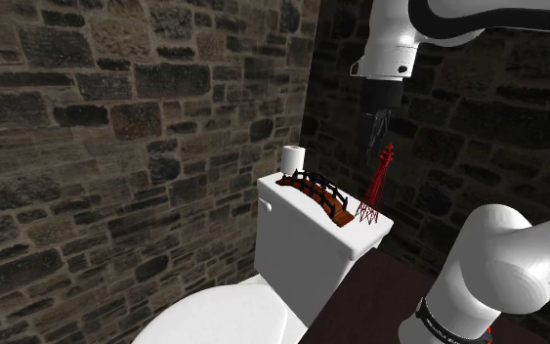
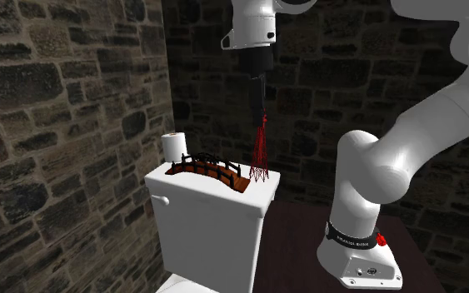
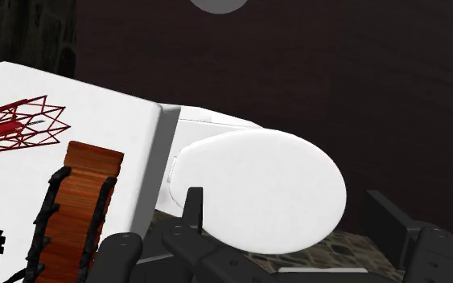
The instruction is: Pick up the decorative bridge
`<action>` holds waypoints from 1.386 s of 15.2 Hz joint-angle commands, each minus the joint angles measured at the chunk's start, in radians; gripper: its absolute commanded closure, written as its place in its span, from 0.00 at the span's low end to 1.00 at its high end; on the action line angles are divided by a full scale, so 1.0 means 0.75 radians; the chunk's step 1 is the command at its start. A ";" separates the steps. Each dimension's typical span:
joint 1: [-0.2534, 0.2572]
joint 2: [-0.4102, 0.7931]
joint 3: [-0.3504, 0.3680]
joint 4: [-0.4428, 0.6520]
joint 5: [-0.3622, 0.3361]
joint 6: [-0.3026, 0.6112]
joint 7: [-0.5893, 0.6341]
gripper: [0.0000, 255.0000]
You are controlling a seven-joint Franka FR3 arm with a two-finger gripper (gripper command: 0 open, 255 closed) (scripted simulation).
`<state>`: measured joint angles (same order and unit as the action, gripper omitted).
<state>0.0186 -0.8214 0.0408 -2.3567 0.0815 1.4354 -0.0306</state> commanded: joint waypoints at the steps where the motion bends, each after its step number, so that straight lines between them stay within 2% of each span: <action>1: 0.000 0.000 0.000 0.000 0.000 0.000 0.000 0.00; 11: -0.090 0.425 -0.074 0.043 -0.112 0.301 -0.037 0.00; 21: -0.169 0.905 -0.150 0.240 -0.193 0.511 -0.049 0.00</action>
<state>-0.1025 -0.1825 -0.0663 -2.1979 -0.0584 1.8051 -0.0675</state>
